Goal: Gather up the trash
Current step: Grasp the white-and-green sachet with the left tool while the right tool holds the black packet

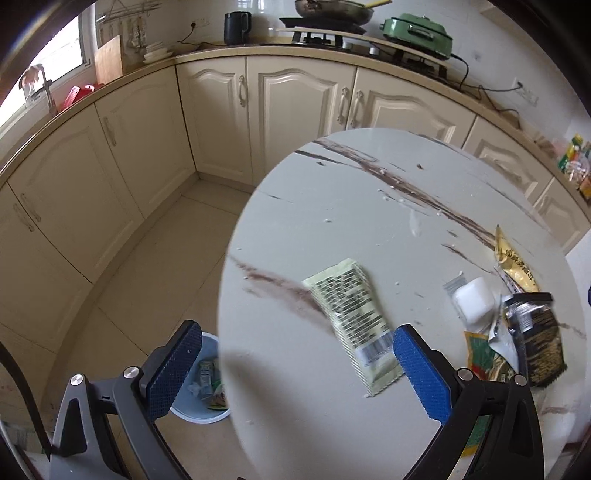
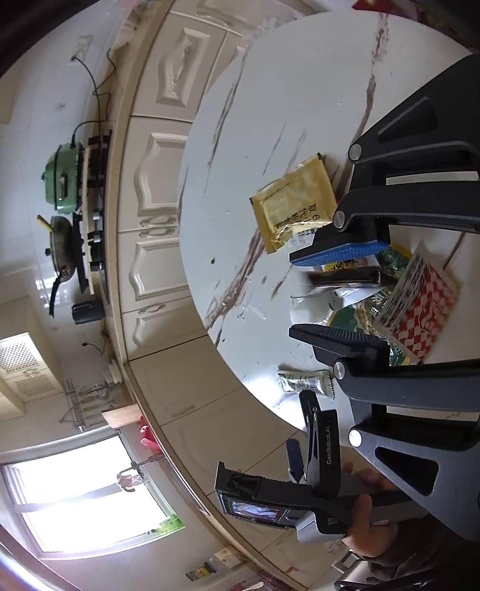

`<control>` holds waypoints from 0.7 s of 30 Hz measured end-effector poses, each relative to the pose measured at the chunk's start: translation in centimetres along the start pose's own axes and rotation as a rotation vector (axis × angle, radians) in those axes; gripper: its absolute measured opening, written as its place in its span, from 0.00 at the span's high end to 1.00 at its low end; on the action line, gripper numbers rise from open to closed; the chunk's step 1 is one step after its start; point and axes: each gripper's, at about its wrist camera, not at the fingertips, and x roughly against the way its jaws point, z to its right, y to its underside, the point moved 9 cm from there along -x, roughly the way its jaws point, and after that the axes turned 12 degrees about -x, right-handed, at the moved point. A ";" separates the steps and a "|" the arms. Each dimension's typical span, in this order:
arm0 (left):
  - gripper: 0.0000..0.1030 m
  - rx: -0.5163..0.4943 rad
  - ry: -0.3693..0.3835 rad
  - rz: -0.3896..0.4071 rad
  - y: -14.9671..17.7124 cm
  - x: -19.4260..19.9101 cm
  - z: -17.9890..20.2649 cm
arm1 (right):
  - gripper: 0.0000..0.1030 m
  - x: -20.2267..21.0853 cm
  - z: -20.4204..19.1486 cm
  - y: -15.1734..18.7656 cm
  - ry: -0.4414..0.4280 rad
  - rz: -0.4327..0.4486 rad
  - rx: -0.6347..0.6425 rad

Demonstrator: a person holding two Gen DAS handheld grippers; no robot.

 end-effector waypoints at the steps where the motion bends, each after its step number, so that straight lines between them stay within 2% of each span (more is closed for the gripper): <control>1: 0.01 -0.016 -0.001 -0.004 -0.2 -0.3 0.5 | 0.83 -0.1 -0.2 0.0 0.005 -0.004 0.010; 3: 0.03 -0.035 -0.019 -0.031 -0.6 -1.1 0.8 | 0.82 -0.7 -0.2 0.3 0.019 -0.028 0.019; 5: 0.01 -0.050 -0.037 -0.022 -0.9 -1.6 1.2 | 0.81 -1.2 0.1 0.7 0.029 -0.045 0.018; 7: 0.02 -0.048 -0.035 -0.009 -1.1 -2.0 1.4 | 0.75 -1.4 0.7 1.1 0.056 -0.053 0.016; 8: 0.06 -0.048 -0.035 -0.003 -1.3 -2.1 1.4 | 0.72 -1.6 1.2 1.3 0.077 -0.060 0.015; 9: 0.15 -0.058 -0.031 0.021 -1.4 -2.1 1.6 | 0.64 -1.7 1.6 1.5 0.094 -0.065 0.013; 10: 0.20 -0.069 -0.024 0.037 -1.5 -2.0 1.7 | 0.56 -1.9 1.9 1.8 0.111 -0.079 0.015; 11: 0.32 -0.084 -0.012 0.055 -1.5 -2.0 2.0 | 0.53 -2.0 2.3 2.1 0.126 -0.093 0.018; 12: 0.49 -0.092 -0.006 0.066 -1.4 -1.8 2.2 | 0.50 -2.1 2.6 2.5 0.142 -0.103 0.020; 14: 0.74 -0.098 0.017 0.087 -1.2 -1.5 2.4 | 0.49 -2.1 3.1 3.2 0.157 -0.117 0.010; 18: 0.81 -0.114 0.045 0.095 -0.7 -1.5 2.7 | 0.47 -3.1 3.5 5.1 0.175 -0.166 -0.006; 21: 0.87 -0.101 0.112 0.112 0.0 -1.1 2.7 | 0.45 -3.7 3.7 6.0 0.204 -0.184 -0.003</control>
